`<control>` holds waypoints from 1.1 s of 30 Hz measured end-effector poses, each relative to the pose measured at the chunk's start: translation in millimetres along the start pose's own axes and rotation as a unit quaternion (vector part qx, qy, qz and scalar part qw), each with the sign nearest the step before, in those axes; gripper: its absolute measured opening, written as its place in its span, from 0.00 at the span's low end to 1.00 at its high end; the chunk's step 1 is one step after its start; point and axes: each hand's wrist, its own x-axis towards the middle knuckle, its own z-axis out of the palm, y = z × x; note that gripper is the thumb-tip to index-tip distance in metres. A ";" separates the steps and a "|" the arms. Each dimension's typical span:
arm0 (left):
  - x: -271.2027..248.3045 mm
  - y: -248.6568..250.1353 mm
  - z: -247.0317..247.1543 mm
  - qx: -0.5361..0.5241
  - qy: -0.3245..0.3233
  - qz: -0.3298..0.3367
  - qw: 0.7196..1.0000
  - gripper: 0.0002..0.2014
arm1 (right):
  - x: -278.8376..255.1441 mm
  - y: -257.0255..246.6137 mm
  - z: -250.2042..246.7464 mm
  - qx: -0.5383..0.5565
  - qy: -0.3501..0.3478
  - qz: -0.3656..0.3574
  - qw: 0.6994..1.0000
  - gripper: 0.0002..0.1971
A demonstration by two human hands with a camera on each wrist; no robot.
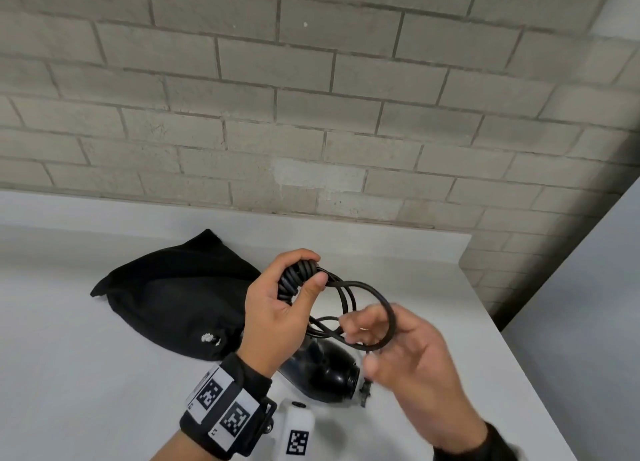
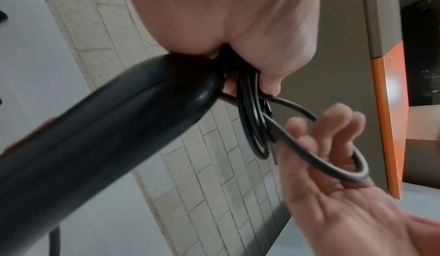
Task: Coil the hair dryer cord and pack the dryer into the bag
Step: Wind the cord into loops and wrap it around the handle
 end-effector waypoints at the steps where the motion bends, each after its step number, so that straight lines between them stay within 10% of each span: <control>1: 0.1 0.5 0.7 -0.002 0.001 -0.001 1.000 0.12 | -3.8 8.7 3.0 -0.052 0.001 -0.027 0.998 0.22; 9: -1.1 -1.0 1.0 -0.001 0.000 0.002 1.000 0.11 | -7.6 37.8 14.1 -0.315 0.098 -0.131 0.935 0.10; 14: 0.4 -3.7 -4.8 -0.026 0.021 -0.019 0.999 0.09 | -8.5 -1.6 11.3 0.049 0.209 0.014 0.977 0.16; 19: -2.2 0.0 -5.1 -0.041 -0.005 -0.024 0.999 0.10 | -23.1 -7.0 -35.1 0.460 0.110 0.147 0.869 0.15; 26: -2.2 1.9 2.2 -0.038 0.007 -0.033 0.999 0.08 | -34.7 29.1 -15.4 0.174 0.164 0.017 0.971 0.45; 33: -2.5 4.2 4.9 -0.014 0.012 -0.029 0.999 0.06 | -24.2 52.9 25.4 -0.159 0.171 -0.057 0.971 0.21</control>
